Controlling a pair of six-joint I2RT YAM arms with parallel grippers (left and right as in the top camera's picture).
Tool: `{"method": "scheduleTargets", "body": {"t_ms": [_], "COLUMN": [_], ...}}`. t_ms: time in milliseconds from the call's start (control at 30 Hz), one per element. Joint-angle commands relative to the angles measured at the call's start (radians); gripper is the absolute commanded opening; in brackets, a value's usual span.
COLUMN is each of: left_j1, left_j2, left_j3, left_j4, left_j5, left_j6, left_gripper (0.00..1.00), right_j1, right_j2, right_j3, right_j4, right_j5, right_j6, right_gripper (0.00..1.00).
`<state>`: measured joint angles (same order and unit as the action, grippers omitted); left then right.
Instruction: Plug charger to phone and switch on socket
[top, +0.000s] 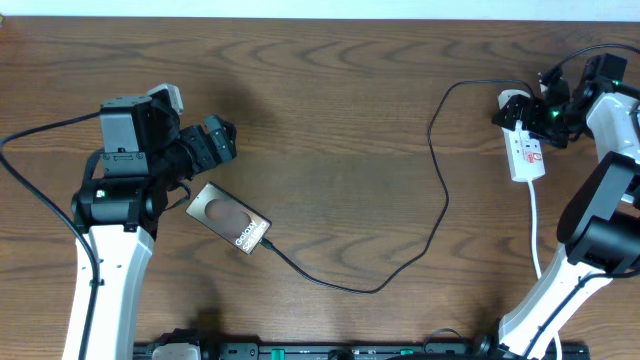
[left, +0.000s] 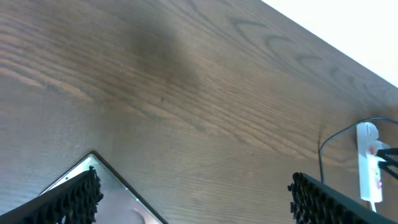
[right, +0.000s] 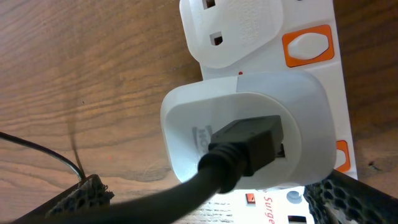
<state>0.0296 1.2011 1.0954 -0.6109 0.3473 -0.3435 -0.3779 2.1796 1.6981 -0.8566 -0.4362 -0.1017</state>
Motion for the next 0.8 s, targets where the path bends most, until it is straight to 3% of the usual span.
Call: {"method": "scheduleTargets", "body": {"t_ms": [0,767], "left_j1": [-0.003,-0.003], "left_j2": [0.018,0.054], "left_j3": [0.019,0.019], "left_j4": [-0.017,-0.024], "left_j5": [-0.031,-0.023], "left_j6": [-0.009,-0.01], "left_gripper": [0.95,0.95], "right_j1": [-0.001,0.0], "right_j2": [0.025,0.029], "right_j3": [0.017,-0.039], "right_j4": [0.0,0.024], "right_j5": [-0.044,-0.034], "right_j6": [0.0,0.0], "right_gripper": [0.99,0.99]}}
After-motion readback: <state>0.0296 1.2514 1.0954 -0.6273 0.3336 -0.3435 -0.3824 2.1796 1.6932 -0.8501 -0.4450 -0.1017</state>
